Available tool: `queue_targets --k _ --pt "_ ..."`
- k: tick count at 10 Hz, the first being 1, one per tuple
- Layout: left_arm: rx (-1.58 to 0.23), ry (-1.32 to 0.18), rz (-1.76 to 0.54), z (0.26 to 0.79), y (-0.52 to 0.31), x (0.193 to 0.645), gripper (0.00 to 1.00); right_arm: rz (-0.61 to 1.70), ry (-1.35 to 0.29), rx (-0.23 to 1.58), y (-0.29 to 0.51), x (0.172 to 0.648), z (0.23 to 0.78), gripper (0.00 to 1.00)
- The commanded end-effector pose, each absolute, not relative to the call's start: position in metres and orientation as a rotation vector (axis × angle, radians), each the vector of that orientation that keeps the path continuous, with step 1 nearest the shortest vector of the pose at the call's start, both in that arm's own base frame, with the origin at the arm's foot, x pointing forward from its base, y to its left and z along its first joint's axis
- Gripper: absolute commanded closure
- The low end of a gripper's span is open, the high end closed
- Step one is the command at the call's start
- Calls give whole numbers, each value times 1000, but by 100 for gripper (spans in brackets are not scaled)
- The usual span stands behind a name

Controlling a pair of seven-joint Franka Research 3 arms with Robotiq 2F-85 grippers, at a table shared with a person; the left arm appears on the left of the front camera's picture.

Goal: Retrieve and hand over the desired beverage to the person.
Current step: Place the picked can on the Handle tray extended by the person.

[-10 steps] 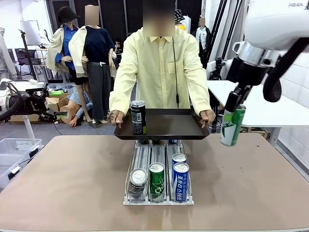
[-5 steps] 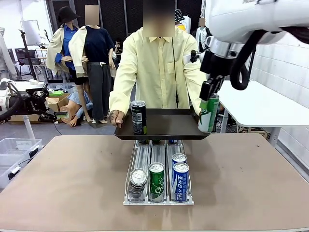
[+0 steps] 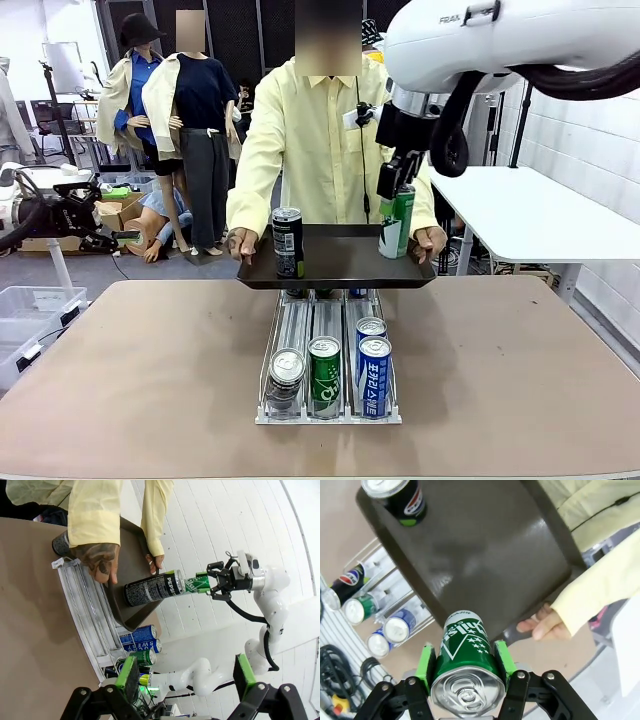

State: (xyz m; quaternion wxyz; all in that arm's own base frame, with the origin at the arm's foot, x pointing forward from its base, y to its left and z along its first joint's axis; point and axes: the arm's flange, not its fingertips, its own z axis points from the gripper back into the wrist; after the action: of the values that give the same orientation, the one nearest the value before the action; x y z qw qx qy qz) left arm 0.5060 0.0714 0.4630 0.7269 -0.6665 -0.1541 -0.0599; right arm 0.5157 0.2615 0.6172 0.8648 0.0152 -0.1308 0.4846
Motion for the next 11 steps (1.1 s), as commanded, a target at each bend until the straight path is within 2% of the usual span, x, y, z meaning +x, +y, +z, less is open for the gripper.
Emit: queue_targets --k 1,11 --pt "-1460 -347 -129 465 72 504 0 1024 -245 -15 279 544 627 100" --pt "-1460 -347 -129 465 72 504 0 986 -210 60 284 591 578 100"
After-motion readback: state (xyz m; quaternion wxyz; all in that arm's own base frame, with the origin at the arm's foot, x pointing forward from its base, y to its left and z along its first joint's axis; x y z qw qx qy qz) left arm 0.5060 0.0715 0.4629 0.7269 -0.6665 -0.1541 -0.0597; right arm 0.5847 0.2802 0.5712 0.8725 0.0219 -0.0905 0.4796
